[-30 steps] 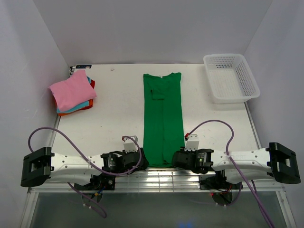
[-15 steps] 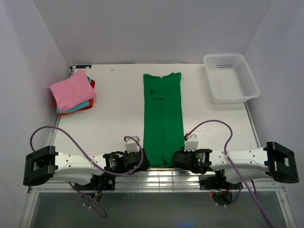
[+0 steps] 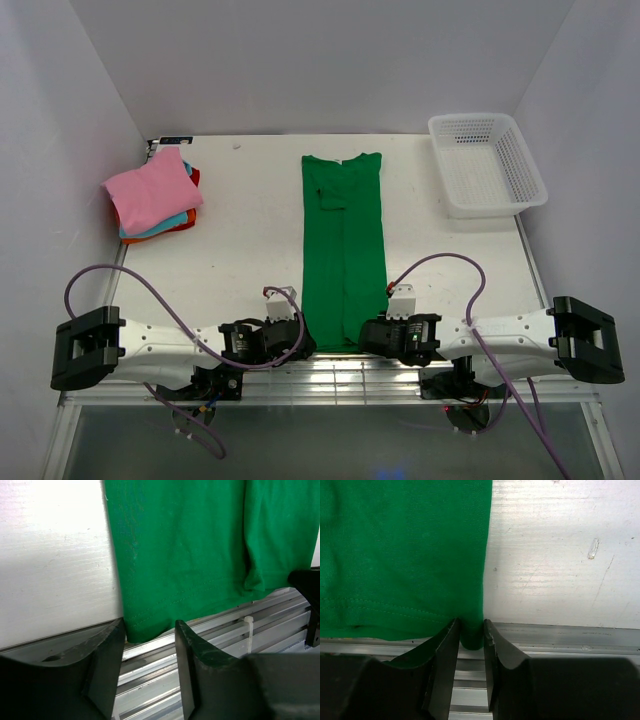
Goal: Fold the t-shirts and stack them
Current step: Fold the tshirt
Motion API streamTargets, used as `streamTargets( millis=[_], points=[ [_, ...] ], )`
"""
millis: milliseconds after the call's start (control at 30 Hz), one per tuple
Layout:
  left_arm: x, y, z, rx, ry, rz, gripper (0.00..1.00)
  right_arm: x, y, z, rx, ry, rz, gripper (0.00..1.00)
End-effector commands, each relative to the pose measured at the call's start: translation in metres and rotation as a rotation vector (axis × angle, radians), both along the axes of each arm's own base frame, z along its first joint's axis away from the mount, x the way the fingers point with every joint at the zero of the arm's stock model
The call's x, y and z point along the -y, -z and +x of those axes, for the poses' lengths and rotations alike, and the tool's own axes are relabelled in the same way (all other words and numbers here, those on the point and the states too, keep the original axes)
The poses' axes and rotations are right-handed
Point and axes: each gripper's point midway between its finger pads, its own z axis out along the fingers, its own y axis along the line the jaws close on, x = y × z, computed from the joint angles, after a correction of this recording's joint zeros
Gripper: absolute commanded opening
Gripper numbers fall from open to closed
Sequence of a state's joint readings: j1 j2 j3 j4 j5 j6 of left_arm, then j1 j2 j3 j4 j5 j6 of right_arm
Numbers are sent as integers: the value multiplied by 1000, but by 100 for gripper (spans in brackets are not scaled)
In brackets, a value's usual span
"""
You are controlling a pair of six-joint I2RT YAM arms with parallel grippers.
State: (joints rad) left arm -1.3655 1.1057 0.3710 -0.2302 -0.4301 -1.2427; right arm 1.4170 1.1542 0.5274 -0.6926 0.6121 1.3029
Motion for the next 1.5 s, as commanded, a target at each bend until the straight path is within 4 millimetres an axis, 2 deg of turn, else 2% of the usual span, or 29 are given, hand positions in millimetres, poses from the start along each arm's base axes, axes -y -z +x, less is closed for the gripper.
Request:
streamTargets(
  millis=[0,200,433,567,667,967,1200,1467],
  points=[
    [6,-6,3,25,3,-23,53,2,-3,1,16,17,5,31],
    [6,-3,3,22,1,-10,45,2,-3,1,17,18,12,25],
    [4,0,2,13,0,0,30,0,-1,1,16,9,22,18],
    [2,2,3,15,-5,12,8,1,1,0,9,9,21,11],
    [1,4,3,16,-9,20,0,1,2,0,7,6,15,8],
    [6,1,7,31,-16,8,0,-1,-1,2,17,3,2,8],
    [13,-23,21,99,-53,-3,0,-8,-23,14,82,0,5,8],
    [13,-49,44,202,-130,11,0,-12,-47,38,153,-9,-17,8]
  ],
)
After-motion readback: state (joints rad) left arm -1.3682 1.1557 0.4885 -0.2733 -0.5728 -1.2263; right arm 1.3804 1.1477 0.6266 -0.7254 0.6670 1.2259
